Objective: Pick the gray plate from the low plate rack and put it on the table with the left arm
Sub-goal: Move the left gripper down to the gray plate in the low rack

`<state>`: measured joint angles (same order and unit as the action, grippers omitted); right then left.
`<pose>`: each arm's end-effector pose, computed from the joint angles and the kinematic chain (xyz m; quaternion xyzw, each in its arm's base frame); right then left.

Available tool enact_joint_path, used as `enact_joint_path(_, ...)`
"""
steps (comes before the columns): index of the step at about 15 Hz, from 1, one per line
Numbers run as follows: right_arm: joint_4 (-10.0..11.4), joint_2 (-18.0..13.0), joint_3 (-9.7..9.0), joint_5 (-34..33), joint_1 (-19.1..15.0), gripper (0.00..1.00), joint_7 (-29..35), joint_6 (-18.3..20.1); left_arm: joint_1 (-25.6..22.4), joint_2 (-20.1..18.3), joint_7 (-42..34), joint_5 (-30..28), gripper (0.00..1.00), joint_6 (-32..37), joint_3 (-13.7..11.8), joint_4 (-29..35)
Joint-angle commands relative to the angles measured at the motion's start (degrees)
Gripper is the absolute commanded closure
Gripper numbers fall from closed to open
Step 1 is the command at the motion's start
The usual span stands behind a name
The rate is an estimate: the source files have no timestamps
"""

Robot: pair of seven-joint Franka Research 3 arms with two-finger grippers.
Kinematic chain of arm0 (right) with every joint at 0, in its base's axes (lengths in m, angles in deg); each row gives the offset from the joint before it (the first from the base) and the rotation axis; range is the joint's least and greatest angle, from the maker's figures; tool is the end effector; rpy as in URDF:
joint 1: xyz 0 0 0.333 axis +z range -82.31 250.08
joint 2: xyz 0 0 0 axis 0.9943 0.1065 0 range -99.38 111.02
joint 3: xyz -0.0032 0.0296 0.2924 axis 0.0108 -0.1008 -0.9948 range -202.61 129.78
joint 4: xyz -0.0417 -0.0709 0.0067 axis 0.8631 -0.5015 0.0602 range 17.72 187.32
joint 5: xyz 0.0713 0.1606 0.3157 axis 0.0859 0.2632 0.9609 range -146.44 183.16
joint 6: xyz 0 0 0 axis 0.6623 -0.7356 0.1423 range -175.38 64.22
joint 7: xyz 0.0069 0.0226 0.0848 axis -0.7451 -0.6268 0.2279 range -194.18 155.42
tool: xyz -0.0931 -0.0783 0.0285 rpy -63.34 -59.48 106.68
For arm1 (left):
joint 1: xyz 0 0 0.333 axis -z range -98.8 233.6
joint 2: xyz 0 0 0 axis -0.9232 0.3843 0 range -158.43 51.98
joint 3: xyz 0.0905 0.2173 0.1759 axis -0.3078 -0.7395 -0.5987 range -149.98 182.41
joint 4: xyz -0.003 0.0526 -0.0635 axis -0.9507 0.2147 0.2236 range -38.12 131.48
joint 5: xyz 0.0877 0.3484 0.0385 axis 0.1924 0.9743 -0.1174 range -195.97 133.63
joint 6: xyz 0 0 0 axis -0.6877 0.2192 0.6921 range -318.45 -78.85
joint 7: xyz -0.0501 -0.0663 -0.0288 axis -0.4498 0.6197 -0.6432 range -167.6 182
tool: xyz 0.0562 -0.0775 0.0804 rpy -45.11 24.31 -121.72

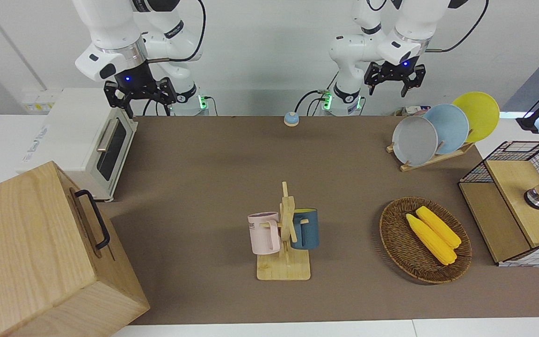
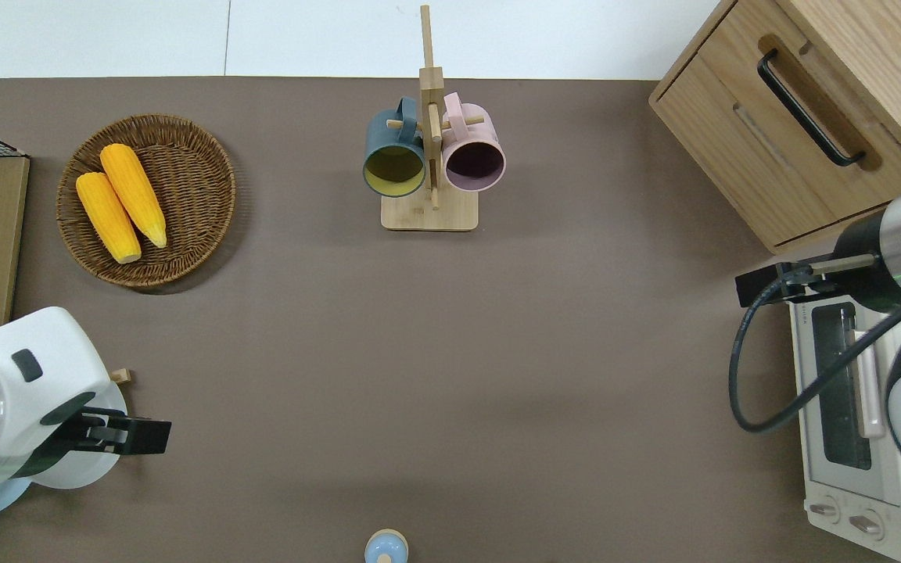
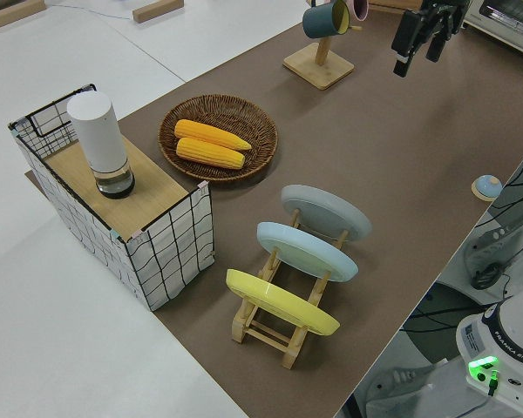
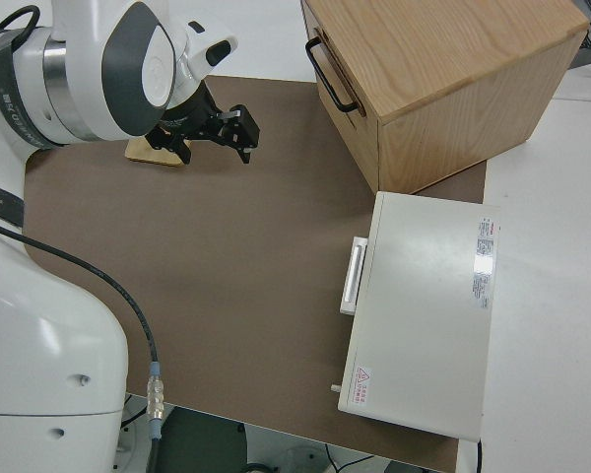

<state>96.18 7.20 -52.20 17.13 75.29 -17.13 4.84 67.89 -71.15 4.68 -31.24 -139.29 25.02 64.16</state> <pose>0.5157 0.0603 0.6010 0.9989 0.0423 -0.0159 0.0088 0.4112 -0.0762 0.5795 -0.9937 0.0980 0.0476 0.0256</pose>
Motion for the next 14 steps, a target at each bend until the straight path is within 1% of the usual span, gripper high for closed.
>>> enact_joint_path(1, -0.5, -0.1, -1.00, -0.1, -1.2, 0.017, 0.7, 0.8, 0.0, 0.3, -0.8, -0.8, 0.01, 1.8, -2.3, -1.0)
enact_joint_path(9, -0.5, -0.1, -1.00, -0.1, -1.2, 0.017, 0.7, 0.8, -0.2, 0.4, -0.2, -0.7, 0.00, 1.7, -2.4, -1.1)
enact_joint_path(10, -0.5, -0.1, -1.00, -0.1, -1.2, 0.017, 0.7, 0.8, -0.2, 0.4, -0.2, -0.5, 0.00, 1.7, -2.4, -1.0)
enact_joint_path(12, -0.5, -0.2, -1.00, -0.1, -1.2, 0.017, 0.7, 0.8, -0.2, 0.0, -0.2, 1.9, 0.00, 2.5, -2.4, -0.7)
enact_joint_path(13, -0.5, -0.1, -1.00, -0.1, -1.2, 0.017, 0.7, 0.8, -0.4, -0.3, -0.2, 2.4, 0.00, 2.7, -3.0, -0.4)
enact_joint_path(14, -0.5, -0.1, -1.00, -0.1, -1.1, 0.017, 0.7, 0.8, -1.1, -0.4, -0.6, 2.6, 0.00, 2.9, -4.4, -0.2)
